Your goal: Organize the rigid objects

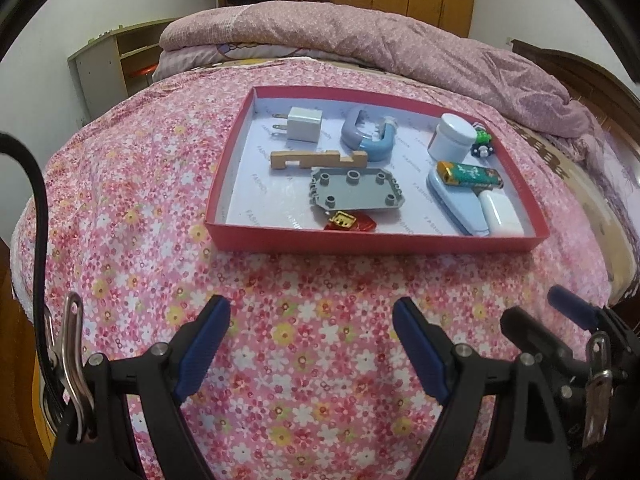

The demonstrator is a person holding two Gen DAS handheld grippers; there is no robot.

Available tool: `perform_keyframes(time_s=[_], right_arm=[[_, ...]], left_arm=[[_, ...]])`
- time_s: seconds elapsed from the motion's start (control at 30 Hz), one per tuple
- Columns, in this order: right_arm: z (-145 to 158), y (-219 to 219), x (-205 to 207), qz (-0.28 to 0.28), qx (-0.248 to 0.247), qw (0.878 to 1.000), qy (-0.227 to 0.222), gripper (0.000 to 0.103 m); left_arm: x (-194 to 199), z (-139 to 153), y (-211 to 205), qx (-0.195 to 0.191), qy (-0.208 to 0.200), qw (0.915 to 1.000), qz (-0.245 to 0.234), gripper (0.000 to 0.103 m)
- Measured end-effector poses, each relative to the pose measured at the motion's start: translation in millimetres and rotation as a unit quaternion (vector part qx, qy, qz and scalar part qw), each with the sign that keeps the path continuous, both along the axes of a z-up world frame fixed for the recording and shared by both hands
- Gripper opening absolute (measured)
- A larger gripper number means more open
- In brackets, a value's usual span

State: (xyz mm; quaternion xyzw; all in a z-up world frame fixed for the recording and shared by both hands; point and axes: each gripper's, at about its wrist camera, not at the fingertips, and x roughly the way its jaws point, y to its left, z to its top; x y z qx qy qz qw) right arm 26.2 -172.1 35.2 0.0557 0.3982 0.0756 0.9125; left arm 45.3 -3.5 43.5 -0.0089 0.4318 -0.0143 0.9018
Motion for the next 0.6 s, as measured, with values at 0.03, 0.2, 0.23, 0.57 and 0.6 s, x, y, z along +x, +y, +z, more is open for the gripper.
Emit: perform_keyframes(time_s=[0.03,0.2,0.23,0.57,0.6], right_arm=[[-1.2,-0.3,0.3,-0.001,0.000,1.000,0.002,0.085],[-8.1,-2.0,3.4,-0.007,-0.006,1.000,0.014,0.085],[-9.5,-2.5,4.0,-0.008,-0.007,1.000,0.016,0.085],[-18.4,-1.8,7.7,-0.010,-0.017,0.999,0.027,0.085],[-18.7,-1.1,7.8,-0.010,-0.019,0.999,0.027,0.085]], left_arm=[[0.3,-1.2,-0.4,0.001,0.000,1.0000,0.000,0.087],[2.3,-8.7,-1.6,0.005,0.007,1.0000,0.000,0.087],[2.6,-10.0,-1.4,0.005,0.009,1.0000,0.000,0.087],[6.6,-20.4,-4.6,0.012,0.019,0.9997,0.003,0.087],[7.0,-20.6,-4.8,0.013,0.018,0.9998,0.003,0.087]])
